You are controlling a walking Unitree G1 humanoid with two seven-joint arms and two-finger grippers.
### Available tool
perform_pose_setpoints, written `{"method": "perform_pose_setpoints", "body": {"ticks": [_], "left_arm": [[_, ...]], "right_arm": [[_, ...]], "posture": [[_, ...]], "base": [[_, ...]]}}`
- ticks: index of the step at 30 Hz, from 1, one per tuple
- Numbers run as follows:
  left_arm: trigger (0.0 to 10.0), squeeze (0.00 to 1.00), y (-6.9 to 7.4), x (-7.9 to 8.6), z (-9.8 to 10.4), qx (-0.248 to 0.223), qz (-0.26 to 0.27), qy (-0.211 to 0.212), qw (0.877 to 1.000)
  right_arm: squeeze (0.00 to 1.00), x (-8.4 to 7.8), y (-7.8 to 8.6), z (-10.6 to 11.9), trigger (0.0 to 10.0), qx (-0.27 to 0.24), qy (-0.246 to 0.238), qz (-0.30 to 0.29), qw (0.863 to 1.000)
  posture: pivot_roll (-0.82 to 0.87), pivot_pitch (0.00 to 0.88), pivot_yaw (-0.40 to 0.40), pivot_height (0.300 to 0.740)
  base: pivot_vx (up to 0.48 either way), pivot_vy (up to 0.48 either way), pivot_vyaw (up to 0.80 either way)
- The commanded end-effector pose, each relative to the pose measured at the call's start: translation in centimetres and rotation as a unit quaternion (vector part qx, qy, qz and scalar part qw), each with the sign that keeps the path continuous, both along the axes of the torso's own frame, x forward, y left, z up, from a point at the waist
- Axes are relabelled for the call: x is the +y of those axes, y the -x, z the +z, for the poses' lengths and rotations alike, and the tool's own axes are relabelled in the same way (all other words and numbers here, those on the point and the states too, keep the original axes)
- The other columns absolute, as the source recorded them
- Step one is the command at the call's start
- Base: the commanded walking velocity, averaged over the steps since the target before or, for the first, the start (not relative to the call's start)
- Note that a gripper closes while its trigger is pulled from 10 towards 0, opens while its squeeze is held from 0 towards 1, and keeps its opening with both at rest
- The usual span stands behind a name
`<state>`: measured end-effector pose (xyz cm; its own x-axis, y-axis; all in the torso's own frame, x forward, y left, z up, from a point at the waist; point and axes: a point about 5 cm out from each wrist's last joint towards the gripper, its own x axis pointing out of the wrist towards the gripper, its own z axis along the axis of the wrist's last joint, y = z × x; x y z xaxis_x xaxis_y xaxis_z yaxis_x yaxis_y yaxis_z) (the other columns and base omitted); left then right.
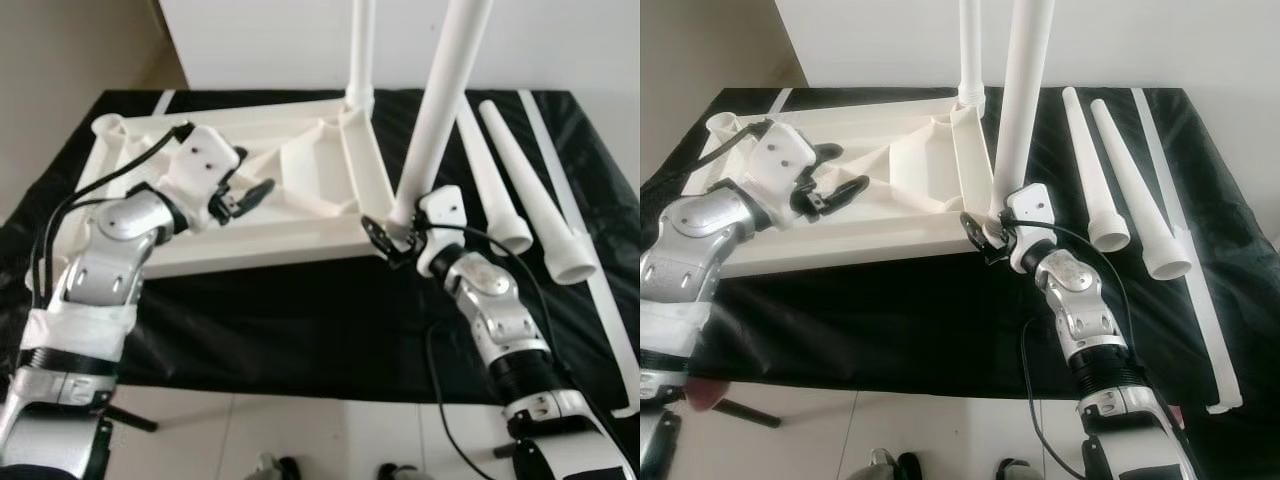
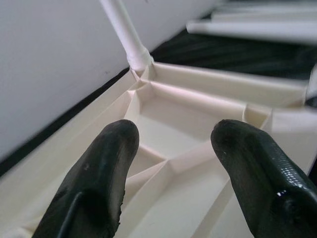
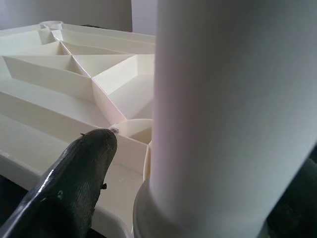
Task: Building children table
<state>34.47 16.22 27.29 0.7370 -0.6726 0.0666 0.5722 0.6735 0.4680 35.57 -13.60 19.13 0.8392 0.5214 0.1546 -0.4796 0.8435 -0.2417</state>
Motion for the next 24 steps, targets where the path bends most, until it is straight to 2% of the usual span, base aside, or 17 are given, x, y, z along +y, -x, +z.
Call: {"method": "perform_pose_setpoints", "body": {"ticks": [1, 3, 4, 5, 8, 18, 24], "left_arm": [[0.0, 0.0, -0.7, 1.2, -0.4, 0.019, 0.067, 0.063, 0.996], [0.0, 0.0, -0.9, 1.3, -0.6, 0.027, 0.072, 0.072, 0.994], [0.0, 0.0, -1.2, 1.6, -0.9, 0.048, 0.089, 0.099, 0.99], [0.0, 0.0, -1.2, 1.6, -0.9, 0.048, 0.089, 0.099, 0.99], [0.0, 0.0, -1.9, 2.1, -1.4, 0.081, 0.112, 0.147, 0.979], [0.0, 0.0, -1.9, 2.2, -1.0, 0.081, 0.112, 0.164, 0.977], [0.0, 0.0, -1.9, 2.2, -0.7, 0.072, 0.109, 0.148, 0.98]], "right_arm": [[0.0, 0.0, 0.1, -0.2, 10.0, 0.001, -0.009, 0.0, 1.0], [0.0, 0.0, 0.0, -0.2, 10.0, 0.001, -0.009, 0.0, 1.0], [0.0, 0.1, 0.0, -0.2, 10.0, 0.001, -0.01, 0.0, 1.0], [0.0, 0.1, 0.0, -0.2, 10.0, 0.001, -0.01, 0.0, 1.0], [0.0, 0.0, -0.1, -0.1, 10.0, 0.0, -0.011, -0.003, 1.0], [0.0, -0.1, -0.1, 0.0, 10.0, -0.001, -0.013, -0.005, 1.0], [0.0, -0.1, 0.0, -0.1, 10.0, -0.001, -0.015, -0.006, 1.0]], "posture": [[-0.06, 0.159, 0.077, 0.74], [-0.06, 0.159, 0.077, 0.74], [-0.06, 0.158, 0.078, 0.74], [-0.06, 0.158, 0.078, 0.74], [-0.06, 0.159, 0.079, 0.74], [-0.06, 0.163, 0.082, 0.74], [-0.05, 0.161, 0.083, 0.74]], "base": [[0.0, 0.0, 0.0], [0.0, 0.0, 0.0], [0.0, 0.0, 0.0], [0.0, 0.0, 0.0], [0.0, 0.0, 0.0], [0.0, 0.0, 0.0], [0.0, 0.0, 0.0]]}}
